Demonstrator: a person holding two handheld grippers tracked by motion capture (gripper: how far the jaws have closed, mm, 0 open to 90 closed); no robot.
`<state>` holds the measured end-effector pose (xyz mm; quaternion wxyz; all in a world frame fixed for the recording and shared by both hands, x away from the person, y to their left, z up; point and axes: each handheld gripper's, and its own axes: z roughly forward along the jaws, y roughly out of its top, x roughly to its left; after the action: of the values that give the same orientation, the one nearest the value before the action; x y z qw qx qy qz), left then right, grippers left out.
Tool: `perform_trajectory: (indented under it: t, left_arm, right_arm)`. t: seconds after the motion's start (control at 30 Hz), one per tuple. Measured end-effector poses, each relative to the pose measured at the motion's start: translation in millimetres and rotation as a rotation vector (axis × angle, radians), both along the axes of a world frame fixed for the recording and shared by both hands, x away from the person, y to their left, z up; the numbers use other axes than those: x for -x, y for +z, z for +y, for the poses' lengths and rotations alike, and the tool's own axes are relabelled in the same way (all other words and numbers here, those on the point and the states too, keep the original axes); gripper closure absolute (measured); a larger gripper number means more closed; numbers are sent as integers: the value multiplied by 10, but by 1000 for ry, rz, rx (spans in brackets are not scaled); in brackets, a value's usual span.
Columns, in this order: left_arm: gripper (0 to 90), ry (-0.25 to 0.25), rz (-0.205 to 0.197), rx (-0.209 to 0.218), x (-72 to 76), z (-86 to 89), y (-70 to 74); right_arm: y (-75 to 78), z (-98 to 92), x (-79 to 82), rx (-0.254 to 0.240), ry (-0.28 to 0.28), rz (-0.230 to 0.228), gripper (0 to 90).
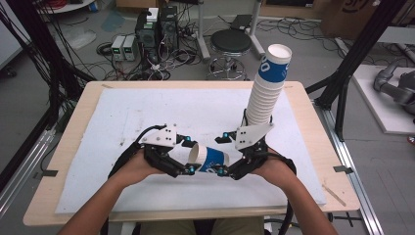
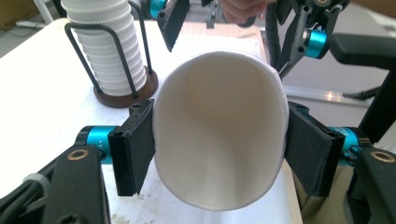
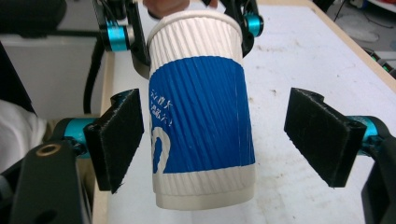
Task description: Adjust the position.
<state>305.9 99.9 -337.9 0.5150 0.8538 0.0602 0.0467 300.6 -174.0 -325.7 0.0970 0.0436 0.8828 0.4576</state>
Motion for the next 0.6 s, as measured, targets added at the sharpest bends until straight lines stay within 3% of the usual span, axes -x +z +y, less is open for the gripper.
perform_trajectory:
  t: [0.23, 0.37, 0.6]
  left_arm:
    - [305, 4, -2, -62, -34, -10, 64]
    - [305, 2, -3, -113, -56, -27, 96]
    - [304, 4, -2, -166, -69, -75, 103]
  right_arm:
    - [14, 116, -4, 104, 3, -41, 201]
    - [1, 175, 1, 144, 15, -55, 201]
    - [-33, 251, 9, 207, 12, -79, 203]
